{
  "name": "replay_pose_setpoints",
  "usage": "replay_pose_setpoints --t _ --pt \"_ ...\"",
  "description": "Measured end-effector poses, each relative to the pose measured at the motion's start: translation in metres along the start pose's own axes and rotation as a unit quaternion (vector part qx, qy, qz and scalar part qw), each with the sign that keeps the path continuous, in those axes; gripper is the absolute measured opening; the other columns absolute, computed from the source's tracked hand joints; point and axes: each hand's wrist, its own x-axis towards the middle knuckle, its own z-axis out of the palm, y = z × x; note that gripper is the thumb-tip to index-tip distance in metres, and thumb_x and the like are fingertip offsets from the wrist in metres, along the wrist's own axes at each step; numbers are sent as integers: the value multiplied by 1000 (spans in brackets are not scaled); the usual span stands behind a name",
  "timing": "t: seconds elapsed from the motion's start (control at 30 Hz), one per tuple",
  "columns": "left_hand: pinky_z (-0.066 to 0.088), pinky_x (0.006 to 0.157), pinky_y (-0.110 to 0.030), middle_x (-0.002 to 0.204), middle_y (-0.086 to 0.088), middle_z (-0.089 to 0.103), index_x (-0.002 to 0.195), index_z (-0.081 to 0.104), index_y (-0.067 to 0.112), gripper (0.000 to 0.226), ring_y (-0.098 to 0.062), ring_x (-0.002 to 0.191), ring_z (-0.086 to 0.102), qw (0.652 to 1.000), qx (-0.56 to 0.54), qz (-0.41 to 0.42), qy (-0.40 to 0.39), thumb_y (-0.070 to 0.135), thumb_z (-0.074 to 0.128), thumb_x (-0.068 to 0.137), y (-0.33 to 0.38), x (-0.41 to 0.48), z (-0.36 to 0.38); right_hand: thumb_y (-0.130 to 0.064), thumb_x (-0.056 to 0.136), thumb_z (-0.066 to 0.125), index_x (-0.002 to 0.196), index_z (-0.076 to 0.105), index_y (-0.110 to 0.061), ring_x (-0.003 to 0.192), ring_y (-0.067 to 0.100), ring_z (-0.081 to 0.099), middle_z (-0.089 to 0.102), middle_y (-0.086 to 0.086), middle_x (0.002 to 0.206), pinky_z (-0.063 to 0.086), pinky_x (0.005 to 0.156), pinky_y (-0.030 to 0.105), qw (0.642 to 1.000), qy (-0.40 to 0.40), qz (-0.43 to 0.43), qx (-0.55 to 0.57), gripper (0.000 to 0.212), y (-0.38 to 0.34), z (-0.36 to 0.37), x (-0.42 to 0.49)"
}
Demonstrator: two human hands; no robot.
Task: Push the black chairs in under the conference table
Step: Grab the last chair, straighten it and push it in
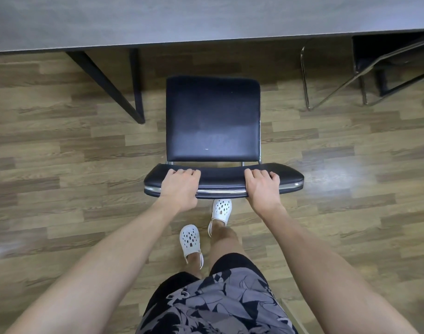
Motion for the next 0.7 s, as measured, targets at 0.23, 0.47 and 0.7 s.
replay_pose_setpoints --t 0.23,0.47,0.7 --pt "38 93 -36 121 1 60 123 49 19 48 -23 111 56 1000 1 -1 5 24 62 77 -3 23 -16 0 43 83 88 49 -17 78 26 57 60 1 79 42 84 44 1000 5 -4 -3 58 11 -9 23" --pt "38 94 -35 121 1 60 121 50 19 46 -22 112 55 1000 -4 -5 -2 23 63 77 -1 43 -29 -4 41 86 88 50 -17 75 26 57 59 1 78 43 81 43 1000 14 -8 -1 60 23 -15 43" --pt "38 94 -35 118 1 61 118 50 19 45 -23 111 55 1000 -4 -10 -3 24 62 76 -1 62 -44 -6 40 87 87 51 -16 71 25 56 58 0 75 43 78 42 1000 15 -8 -5 59 33 -25 65"
